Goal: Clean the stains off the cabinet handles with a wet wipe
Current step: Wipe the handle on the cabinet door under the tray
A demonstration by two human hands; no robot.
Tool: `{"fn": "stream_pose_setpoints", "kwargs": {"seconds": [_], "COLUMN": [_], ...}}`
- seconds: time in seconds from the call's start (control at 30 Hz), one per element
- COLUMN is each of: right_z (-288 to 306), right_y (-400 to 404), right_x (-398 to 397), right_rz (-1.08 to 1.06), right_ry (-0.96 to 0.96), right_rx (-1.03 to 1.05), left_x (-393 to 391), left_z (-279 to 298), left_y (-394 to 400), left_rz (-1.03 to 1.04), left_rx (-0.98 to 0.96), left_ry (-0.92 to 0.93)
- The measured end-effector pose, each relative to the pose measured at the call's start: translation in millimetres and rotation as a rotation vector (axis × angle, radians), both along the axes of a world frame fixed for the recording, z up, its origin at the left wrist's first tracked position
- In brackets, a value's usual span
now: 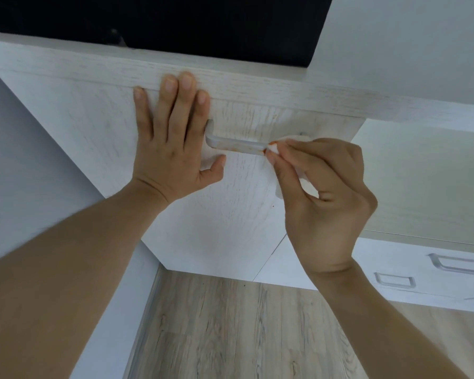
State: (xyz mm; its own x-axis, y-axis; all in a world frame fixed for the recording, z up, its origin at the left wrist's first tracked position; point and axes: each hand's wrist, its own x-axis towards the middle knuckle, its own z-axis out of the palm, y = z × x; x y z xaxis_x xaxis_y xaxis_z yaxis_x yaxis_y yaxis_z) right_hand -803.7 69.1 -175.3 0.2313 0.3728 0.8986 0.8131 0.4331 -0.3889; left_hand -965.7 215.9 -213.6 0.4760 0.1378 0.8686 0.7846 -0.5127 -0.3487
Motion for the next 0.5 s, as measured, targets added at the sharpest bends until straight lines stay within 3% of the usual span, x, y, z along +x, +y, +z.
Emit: {"fn": "stream_pose_setpoints", "kwargs": {"seconds": [0.5], "right_z": [-1.8], "right_y": [-4.6], "right_x": [7.1], "right_rz": [-0.015], "right_ry": [-0.061], "right_rx": [-0.011], "left_x": [-0.2], "left_z": [0.8], "left_y": [0.6], "left_rz": [-0.008], "left_rx": [-0.030], "left_ry": [0.002]}}
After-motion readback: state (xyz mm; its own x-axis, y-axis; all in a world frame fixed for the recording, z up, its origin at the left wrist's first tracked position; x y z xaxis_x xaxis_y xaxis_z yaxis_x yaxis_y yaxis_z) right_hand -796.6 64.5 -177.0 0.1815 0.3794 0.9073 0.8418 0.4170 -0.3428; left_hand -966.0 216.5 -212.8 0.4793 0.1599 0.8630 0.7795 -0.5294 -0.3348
